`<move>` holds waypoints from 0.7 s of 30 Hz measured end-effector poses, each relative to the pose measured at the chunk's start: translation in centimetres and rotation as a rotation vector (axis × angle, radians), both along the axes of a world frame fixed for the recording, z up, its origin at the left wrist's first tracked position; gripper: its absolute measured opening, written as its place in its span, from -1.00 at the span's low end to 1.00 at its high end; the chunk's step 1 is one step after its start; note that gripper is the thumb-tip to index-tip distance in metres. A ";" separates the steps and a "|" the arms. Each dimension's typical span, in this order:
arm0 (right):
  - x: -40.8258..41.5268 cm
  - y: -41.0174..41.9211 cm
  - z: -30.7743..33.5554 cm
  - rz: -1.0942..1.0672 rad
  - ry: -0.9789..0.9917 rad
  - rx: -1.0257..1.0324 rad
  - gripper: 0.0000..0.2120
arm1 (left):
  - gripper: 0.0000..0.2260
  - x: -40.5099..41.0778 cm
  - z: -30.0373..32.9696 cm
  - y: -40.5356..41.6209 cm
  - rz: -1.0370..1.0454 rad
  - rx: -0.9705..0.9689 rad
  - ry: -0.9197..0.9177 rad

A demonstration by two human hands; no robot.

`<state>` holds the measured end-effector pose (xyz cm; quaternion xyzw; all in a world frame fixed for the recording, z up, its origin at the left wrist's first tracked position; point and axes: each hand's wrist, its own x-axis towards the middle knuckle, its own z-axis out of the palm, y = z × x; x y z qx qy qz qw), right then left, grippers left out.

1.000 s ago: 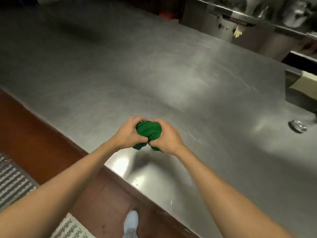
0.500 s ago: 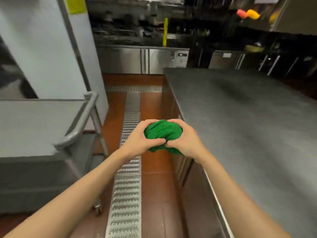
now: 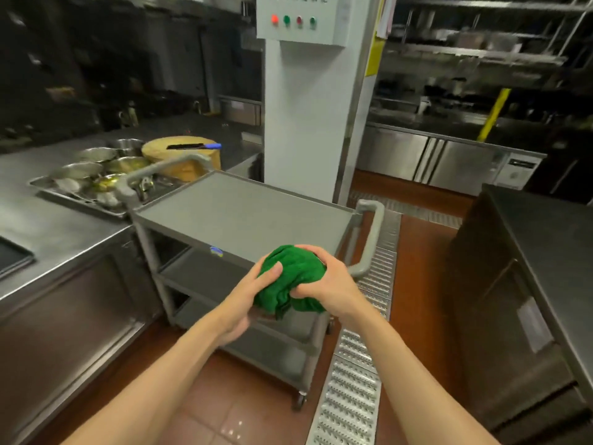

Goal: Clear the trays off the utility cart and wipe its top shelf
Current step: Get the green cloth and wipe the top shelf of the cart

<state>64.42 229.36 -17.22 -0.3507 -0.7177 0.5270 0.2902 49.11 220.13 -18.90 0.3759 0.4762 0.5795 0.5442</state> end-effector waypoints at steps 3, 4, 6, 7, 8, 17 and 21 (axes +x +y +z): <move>-5.7 -0.6 -1.3 0.011 0.014 -0.056 -0.34 | -0.58 -5.4 -0.8 -0.6 0.043 -0.008 0.018; -7.1 -0.6 -1.7 0.014 0.002 -0.061 -0.34 | -0.60 -6.8 -1.0 -0.5 0.052 -0.011 0.034; -9.5 0.0 -2.6 0.021 -0.029 -0.065 -0.33 | -0.62 -9.3 -1.5 0.0 0.061 -0.018 0.089; -10.5 0.5 -3.0 0.026 -0.051 -0.060 -0.32 | -0.62 -10.5 -1.8 0.4 0.057 -0.022 0.120; -11.3 1.0 -3.4 0.030 -0.076 -0.049 -0.31 | -0.61 -11.5 -2.1 0.9 0.049 -0.024 0.156; -16.6 9.9 -7.6 -0.024 -0.220 0.014 -0.17 | -0.61 -18.0 -5.0 10.5 -0.040 -0.060 0.372; -18.7 16.1 -9.6 -0.098 -0.230 0.023 -0.15 | -0.61 -20.5 -6.1 17.9 -0.110 -0.046 0.410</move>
